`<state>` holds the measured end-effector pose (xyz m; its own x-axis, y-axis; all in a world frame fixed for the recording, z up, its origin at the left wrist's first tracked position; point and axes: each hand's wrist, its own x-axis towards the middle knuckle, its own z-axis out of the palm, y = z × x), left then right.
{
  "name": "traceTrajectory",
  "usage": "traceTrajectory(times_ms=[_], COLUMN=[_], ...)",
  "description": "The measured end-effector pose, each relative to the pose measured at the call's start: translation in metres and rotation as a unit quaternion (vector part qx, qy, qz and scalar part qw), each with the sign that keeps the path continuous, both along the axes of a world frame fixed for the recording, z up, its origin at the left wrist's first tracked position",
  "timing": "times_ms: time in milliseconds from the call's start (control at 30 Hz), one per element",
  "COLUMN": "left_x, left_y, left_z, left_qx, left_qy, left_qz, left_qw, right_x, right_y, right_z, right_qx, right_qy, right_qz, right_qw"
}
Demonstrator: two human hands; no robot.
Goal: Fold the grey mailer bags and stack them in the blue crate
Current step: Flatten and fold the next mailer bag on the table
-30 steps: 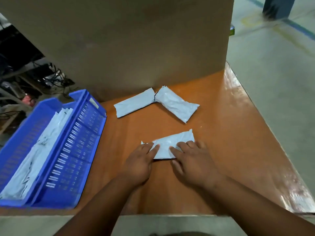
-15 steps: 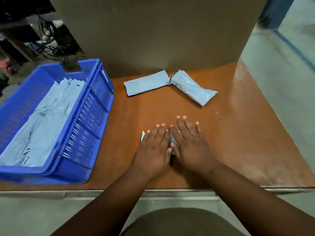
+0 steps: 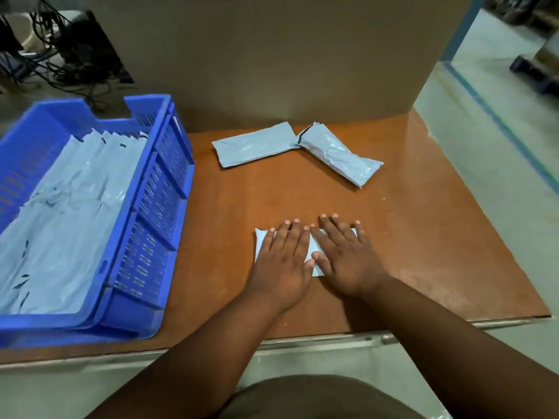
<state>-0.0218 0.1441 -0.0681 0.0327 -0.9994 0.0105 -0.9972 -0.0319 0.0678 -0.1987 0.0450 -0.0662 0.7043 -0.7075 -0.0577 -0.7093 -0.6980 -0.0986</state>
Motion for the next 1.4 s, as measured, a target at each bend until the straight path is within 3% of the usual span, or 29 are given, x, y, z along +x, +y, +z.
traceTrajectory(times_ms=[400,533,667,800,1167,1400], left_x=[0.037,0.046,0.048,0.04,0.041,0.037], left_y=[0.021,0.027,0.017,0.007,0.008,0.008], left_z=[0.012,0.023,0.028,0.022,-0.004,0.012], left_qx=[0.062,0.028,0.007,0.015,0.031,0.07], left_qy=[0.024,0.01,0.026,0.074,0.035,0.025], left_qz=[0.047,0.055,0.086,0.082,0.076,0.083], left_qw=[0.997,0.998,0.996,0.994,0.996,0.994], right_x=[0.002,0.014,0.046,0.065,0.064,0.063], right_y=[0.002,0.006,0.011,0.014,0.013,0.012], right_z=[0.019,0.035,0.034,0.018,-0.005,0.001], right_qx=[0.033,0.019,-0.029,0.01,-0.001,0.021], right_qy=[0.043,0.002,-0.029,-0.012,-0.007,0.002], right_qz=[0.005,0.001,0.064,0.049,0.03,0.029], right_qw=[0.999,1.0,0.997,0.999,1.0,0.999])
